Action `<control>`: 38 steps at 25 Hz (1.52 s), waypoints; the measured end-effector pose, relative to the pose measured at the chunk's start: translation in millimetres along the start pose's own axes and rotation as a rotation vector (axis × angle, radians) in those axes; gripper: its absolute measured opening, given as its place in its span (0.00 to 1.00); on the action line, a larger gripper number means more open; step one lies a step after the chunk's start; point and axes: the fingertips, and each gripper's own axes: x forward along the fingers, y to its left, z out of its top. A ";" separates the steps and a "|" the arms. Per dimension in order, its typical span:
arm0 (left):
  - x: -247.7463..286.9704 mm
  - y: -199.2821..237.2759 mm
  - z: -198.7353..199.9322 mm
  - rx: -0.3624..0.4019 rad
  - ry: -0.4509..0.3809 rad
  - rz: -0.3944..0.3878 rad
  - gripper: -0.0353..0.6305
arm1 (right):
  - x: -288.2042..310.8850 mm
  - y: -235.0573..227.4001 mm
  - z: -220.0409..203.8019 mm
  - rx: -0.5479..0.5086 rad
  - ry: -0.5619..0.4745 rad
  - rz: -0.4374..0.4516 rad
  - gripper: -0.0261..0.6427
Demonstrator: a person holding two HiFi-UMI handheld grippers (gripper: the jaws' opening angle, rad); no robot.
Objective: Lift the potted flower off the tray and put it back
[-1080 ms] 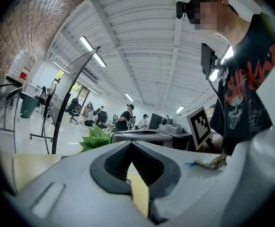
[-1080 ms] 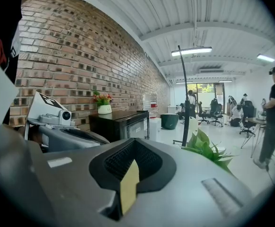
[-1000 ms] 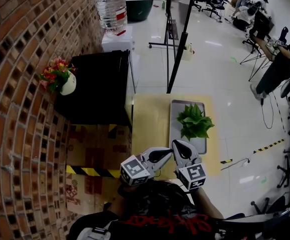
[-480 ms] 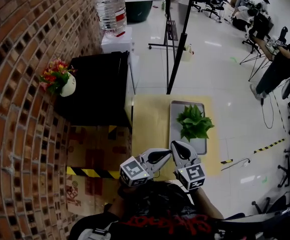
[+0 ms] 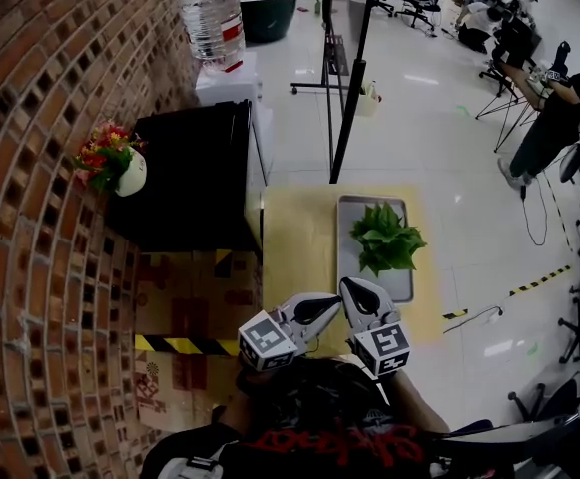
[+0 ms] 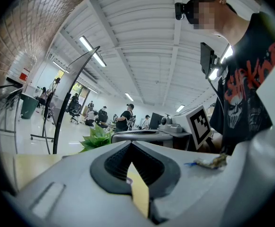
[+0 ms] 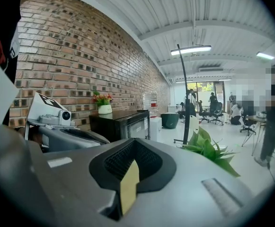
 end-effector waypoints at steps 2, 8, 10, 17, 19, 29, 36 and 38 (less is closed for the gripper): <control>0.0 0.1 3.0 0.020 0.004 0.003 0.05 | 0.2 0.1 0.3 0.000 0.000 0.001 0.04; 0.2 2.3 1.0 0.016 0.000 0.006 0.05 | 1.5 -0.6 1.0 0.002 -0.001 0.003 0.04; -0.1 1.8 2.1 0.018 -0.002 0.003 0.05 | 1.9 -0.2 0.8 0.002 0.001 0.004 0.04; 1.1 3.0 4.3 0.015 0.001 0.014 0.05 | 2.5 -1.3 -0.9 0.004 0.002 0.005 0.04; 0.9 3.7 1.2 0.018 0.005 0.012 0.05 | 2.6 -1.4 -0.5 0.003 0.002 0.004 0.04; 0.4 3.6 1.1 0.020 0.000 0.005 0.05 | 3.8 -0.8 -1.5 0.005 0.004 0.005 0.04; 0.2 2.2 4.0 0.022 -0.003 0.006 0.05 | 2.7 -0.8 -0.1 0.003 0.006 0.005 0.04; -0.5 3.7 1.2 0.028 -0.001 0.009 0.05 | 3.1 -0.2 0.5 0.001 0.006 0.006 0.04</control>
